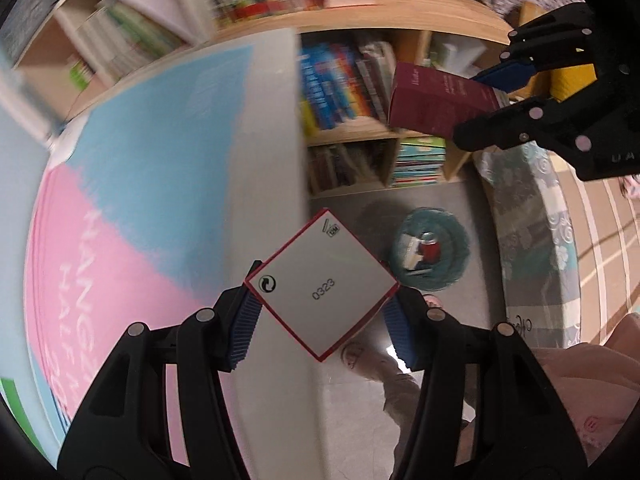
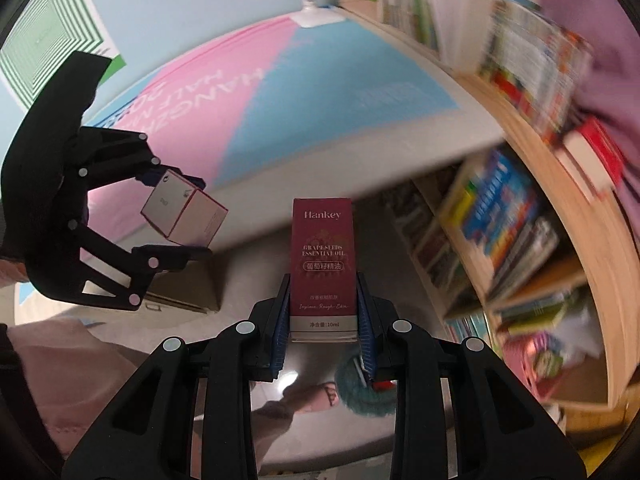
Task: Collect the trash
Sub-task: 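Carry the white box and dark red box over the teal wastebasket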
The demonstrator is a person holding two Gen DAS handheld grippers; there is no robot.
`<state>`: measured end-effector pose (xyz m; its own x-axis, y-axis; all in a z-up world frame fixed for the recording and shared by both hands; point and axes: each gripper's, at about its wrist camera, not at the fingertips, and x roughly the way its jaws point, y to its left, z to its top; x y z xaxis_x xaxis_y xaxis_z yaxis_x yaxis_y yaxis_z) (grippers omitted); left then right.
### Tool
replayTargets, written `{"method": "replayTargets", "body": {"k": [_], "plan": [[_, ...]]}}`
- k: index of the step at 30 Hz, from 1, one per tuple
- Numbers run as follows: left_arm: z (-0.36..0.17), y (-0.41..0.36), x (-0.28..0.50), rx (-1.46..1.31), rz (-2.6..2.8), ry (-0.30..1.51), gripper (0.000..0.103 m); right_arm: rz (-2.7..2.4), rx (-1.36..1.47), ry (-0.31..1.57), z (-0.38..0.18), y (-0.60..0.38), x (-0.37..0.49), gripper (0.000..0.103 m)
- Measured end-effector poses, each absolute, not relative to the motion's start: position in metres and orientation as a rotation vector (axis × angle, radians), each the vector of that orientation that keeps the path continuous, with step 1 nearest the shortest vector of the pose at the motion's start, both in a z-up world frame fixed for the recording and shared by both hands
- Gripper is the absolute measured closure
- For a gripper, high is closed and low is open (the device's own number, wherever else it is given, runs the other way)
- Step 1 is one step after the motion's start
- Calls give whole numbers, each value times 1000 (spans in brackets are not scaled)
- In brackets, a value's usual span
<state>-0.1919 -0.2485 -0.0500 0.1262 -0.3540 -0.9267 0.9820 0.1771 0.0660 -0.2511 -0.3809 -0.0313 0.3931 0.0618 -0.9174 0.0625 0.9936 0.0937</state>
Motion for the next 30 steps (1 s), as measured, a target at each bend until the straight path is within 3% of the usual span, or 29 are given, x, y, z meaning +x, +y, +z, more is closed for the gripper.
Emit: {"method": "replayTargets", "body": {"k": [14, 30], "plan": [[-60, -334, -298, 979, -1360, 906, 50, -151, 259, 1214, -52, -443, -380, 73], [-79, -374, -353, 1087, -1458, 901, 50, -240, 381, 1232, -73, -468, -445, 73]]}}
